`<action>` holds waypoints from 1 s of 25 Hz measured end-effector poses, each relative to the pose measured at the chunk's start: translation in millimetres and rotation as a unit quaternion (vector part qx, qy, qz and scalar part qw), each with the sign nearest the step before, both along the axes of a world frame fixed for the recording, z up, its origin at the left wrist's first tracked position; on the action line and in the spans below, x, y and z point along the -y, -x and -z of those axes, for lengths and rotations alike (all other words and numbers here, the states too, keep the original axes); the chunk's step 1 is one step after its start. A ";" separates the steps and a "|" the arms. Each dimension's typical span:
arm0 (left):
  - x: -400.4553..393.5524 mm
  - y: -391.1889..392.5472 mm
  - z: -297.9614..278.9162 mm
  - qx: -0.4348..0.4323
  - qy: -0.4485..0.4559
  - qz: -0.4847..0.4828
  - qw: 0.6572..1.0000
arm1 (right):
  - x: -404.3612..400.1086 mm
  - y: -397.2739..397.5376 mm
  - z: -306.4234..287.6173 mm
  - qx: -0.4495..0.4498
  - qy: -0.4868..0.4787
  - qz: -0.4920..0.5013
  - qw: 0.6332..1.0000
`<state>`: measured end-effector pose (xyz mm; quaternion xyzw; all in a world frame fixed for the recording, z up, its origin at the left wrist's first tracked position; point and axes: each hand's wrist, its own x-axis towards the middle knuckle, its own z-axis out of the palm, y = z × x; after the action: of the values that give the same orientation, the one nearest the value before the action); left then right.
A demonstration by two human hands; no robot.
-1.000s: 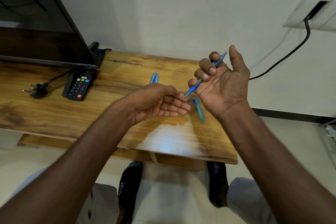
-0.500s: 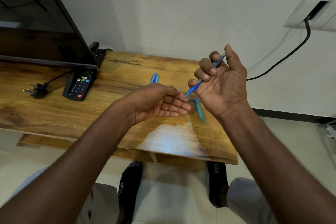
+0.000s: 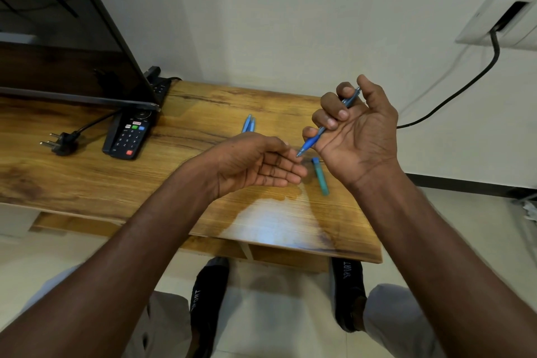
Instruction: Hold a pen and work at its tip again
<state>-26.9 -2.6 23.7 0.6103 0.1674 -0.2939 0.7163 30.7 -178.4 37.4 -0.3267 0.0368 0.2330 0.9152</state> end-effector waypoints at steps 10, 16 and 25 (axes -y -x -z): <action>0.2 -0.5 0.4 -0.003 -0.001 0.000 1.000 | 2.2 -0.8 2.6 -0.011 -0.021 0.003 1.000; -1.1 -0.8 2.1 0.000 0.002 0.000 1.000 | 2.7 -1.0 2.5 -0.007 -0.012 0.008 1.000; -0.9 -1.5 4.1 -0.006 0.000 -0.004 1.000 | 0.3 2.3 -4.3 0.048 -0.010 -0.008 0.999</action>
<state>-25.4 -1.8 19.6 0.6080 0.1739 -0.2947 0.7165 28.3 -178.7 41.7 -0.3283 -0.0121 0.2246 0.9174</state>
